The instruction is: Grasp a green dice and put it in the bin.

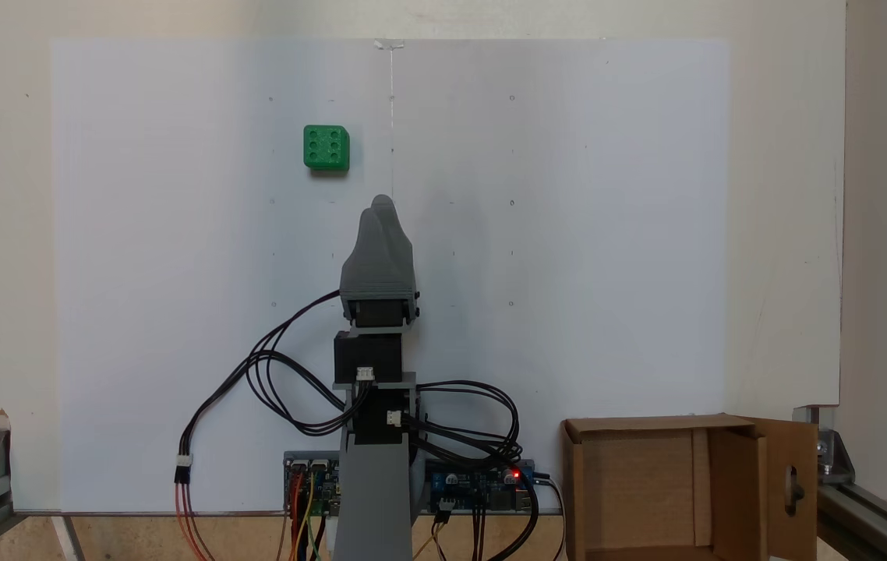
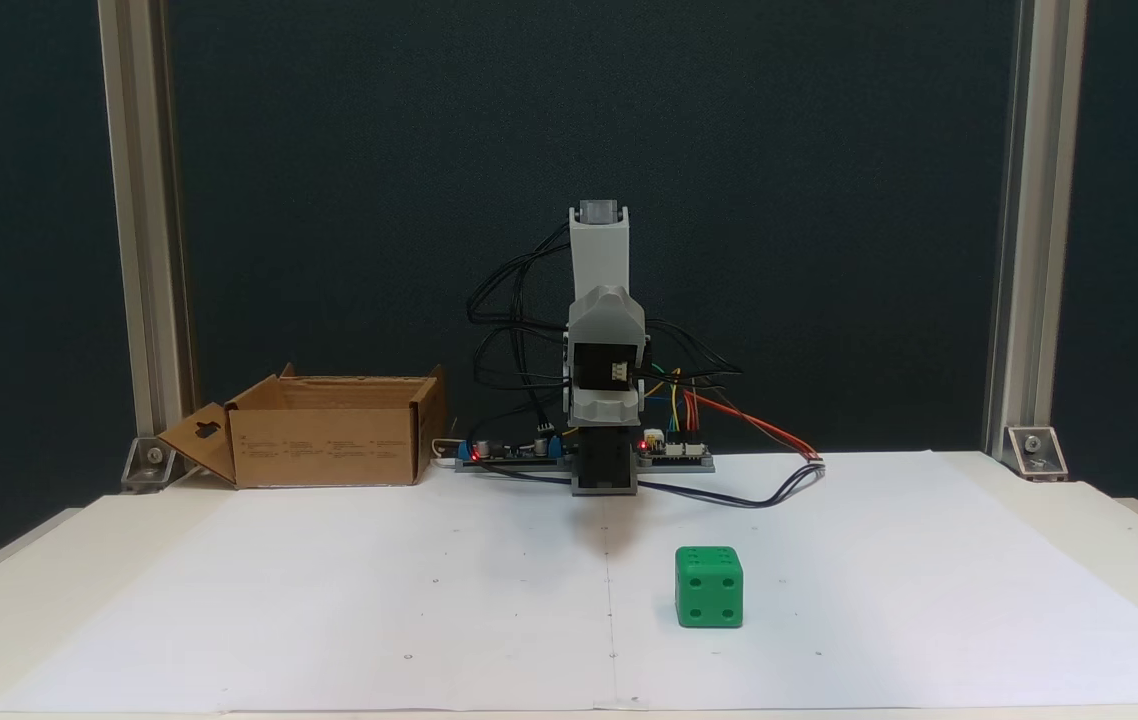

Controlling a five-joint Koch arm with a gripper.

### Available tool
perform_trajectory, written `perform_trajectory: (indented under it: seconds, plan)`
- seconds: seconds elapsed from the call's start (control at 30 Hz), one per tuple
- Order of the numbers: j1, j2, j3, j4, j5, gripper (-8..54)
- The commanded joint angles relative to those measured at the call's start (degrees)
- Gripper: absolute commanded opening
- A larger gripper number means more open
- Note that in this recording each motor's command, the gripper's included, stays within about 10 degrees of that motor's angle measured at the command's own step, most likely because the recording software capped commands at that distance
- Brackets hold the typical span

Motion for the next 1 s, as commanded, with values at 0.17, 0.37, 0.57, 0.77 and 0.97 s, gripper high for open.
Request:
perform_trajectory:
  seconds: [0.17, 0.37, 0.57, 0.77, 0.97]
  plan:
    - [9.9, 6.0, 2.6, 19.8, 1.9, 43.8]
    - [9.8, 6.0, 2.6, 19.8, 1.9, 43.8]
    - [9.9, 6.0, 2.6, 19.7, 1.8, 43.8]
    - [9.9, 6.1, 2.6, 19.2, 1.8, 43.8]
    - [9.8, 6.1, 2.0, 19.1, 1.8, 43.8]
